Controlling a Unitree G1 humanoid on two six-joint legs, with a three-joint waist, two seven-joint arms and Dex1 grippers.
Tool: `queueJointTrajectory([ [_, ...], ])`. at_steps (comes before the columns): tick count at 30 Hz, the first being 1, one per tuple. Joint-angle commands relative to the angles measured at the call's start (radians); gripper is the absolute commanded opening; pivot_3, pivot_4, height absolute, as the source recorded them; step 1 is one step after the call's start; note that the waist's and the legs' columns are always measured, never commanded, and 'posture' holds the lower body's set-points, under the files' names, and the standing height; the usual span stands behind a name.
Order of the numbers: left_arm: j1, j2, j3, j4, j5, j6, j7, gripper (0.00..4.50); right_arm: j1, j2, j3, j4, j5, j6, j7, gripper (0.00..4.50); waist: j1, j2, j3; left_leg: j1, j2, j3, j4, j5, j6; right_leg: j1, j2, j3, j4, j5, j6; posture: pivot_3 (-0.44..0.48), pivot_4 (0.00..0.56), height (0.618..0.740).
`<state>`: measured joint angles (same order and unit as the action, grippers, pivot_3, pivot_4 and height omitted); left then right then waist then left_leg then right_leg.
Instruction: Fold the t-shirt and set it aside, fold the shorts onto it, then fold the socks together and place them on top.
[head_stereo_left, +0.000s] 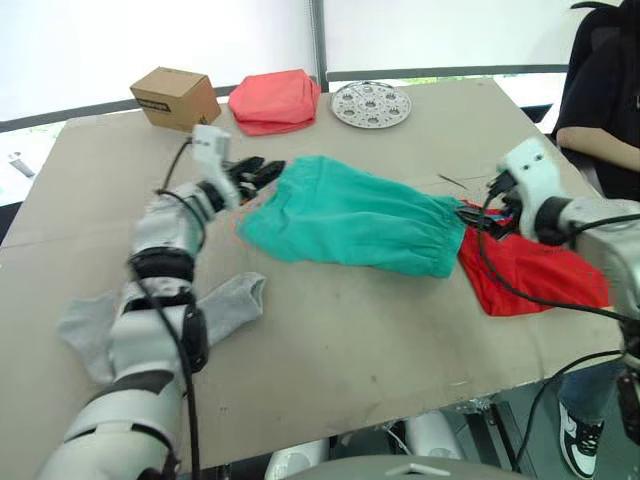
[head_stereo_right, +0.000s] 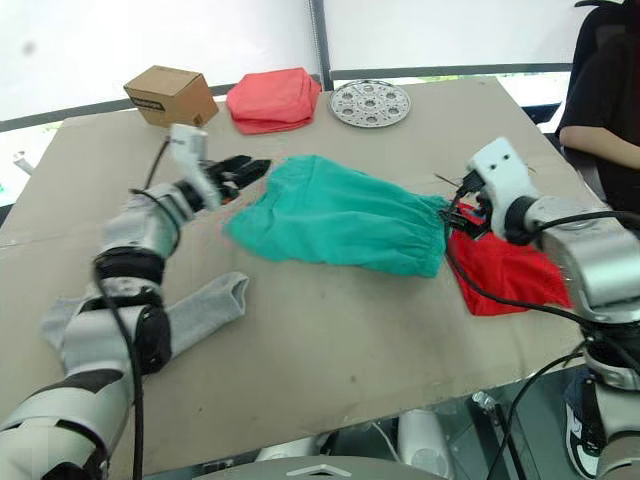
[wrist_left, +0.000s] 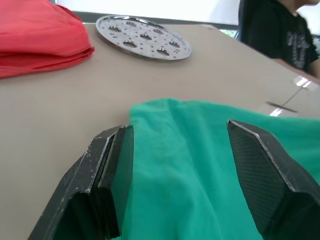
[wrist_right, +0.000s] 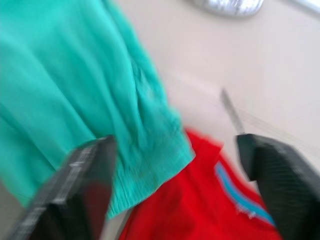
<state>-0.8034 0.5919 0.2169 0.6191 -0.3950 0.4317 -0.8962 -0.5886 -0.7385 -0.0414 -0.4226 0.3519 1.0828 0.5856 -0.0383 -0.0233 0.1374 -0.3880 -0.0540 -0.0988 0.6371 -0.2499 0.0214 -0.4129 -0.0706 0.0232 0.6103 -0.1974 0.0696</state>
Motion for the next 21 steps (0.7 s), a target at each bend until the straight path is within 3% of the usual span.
queueJointTrajectory([
  [1,0.152,0.064,-0.008,-0.376,-0.118,0.186,-0.084,3.31,0.021,0.041,0.057,-0.089,0.034,-0.015,0.008,4.47,-0.001,0.000,0.000,0.001,0.000,0.000,0.000,-0.001,0.001,0.001,0.000,0.000,0.000,0.000,0.000,0.000,0.150,0.740],
  [4,0.302,0.122,-0.069,-0.564,-0.129,0.210,-0.166,3.31,0.062,0.004,0.209,-0.111,-0.011,-0.063,0.056,4.47,0.002,0.001,0.000,0.003,0.000,0.001,0.000,-0.001,0.002,0.002,0.000,0.002,0.001,0.000,0.000,0.000,0.150,0.740],
  [6,0.341,0.124,-0.130,-0.575,-0.064,0.141,-0.169,3.31,0.073,0.017,0.282,-0.082,-0.039,-0.107,0.061,4.47,0.011,0.001,0.001,0.004,0.000,0.002,0.000,-0.001,0.002,0.002,-0.001,0.001,0.000,0.000,-0.001,0.000,0.150,0.740],
  [9,0.324,0.100,-0.224,-0.470,0.066,-0.018,-0.152,3.31,0.060,0.010,0.395,0.009,-0.132,-0.183,0.065,4.47,0.027,0.001,0.001,0.005,-0.001,0.003,0.001,-0.001,0.002,0.004,0.000,0.002,-0.001,0.000,-0.001,0.000,0.150,0.740],
  [12,0.243,0.089,-0.358,-0.228,0.249,-0.272,-0.170,3.31,0.038,-0.037,0.487,0.116,-0.212,-0.199,0.097,4.47,0.035,0.001,0.001,0.004,-0.002,0.003,0.005,-0.001,0.002,0.005,0.000,0.001,-0.001,0.000,-0.001,0.000,0.150,0.740],
  [16,0.100,0.043,-0.412,0.042,0.344,-0.390,-0.152,3.31,0.019,-0.058,0.511,0.182,-0.241,-0.188,0.139,4.47,0.037,0.001,0.001,0.004,-0.003,0.003,0.005,0.000,0.000,0.005,0.000,0.000,-0.001,0.000,-0.001,0.000,0.150,0.740],
  [17,0.076,0.040,-0.436,0.096,0.377,-0.432,-0.163,3.31,0.006,-0.051,0.509,0.204,-0.248,-0.193,0.140,4.24,0.037,0.001,0.000,0.003,-0.004,0.003,0.005,0.001,-0.001,0.005,0.000,-0.002,-0.001,0.000,-0.001,0.000,0.150,0.740],
  [19,0.038,0.024,-0.450,0.170,0.396,-0.465,-0.190,2.82,-0.022,-0.032,0.509,0.245,-0.264,-0.210,0.142,3.83,0.033,0.001,0.000,0.004,-0.004,0.003,0.005,0.000,0.001,0.005,0.000,-0.001,-0.001,0.000,-0.001,0.000,0.150,0.740],
  [21,0.021,0.018,-0.445,0.204,0.396,-0.471,-0.217,2.03,-0.043,-0.015,0.508,0.268,-0.276,-0.221,0.148,2.85,0.031,0.001,0.000,0.004,-0.005,0.002,0.005,-0.001,0.002,0.006,0.000,-0.001,0.000,0.000,-0.001,0.000,0.150,0.740],
])
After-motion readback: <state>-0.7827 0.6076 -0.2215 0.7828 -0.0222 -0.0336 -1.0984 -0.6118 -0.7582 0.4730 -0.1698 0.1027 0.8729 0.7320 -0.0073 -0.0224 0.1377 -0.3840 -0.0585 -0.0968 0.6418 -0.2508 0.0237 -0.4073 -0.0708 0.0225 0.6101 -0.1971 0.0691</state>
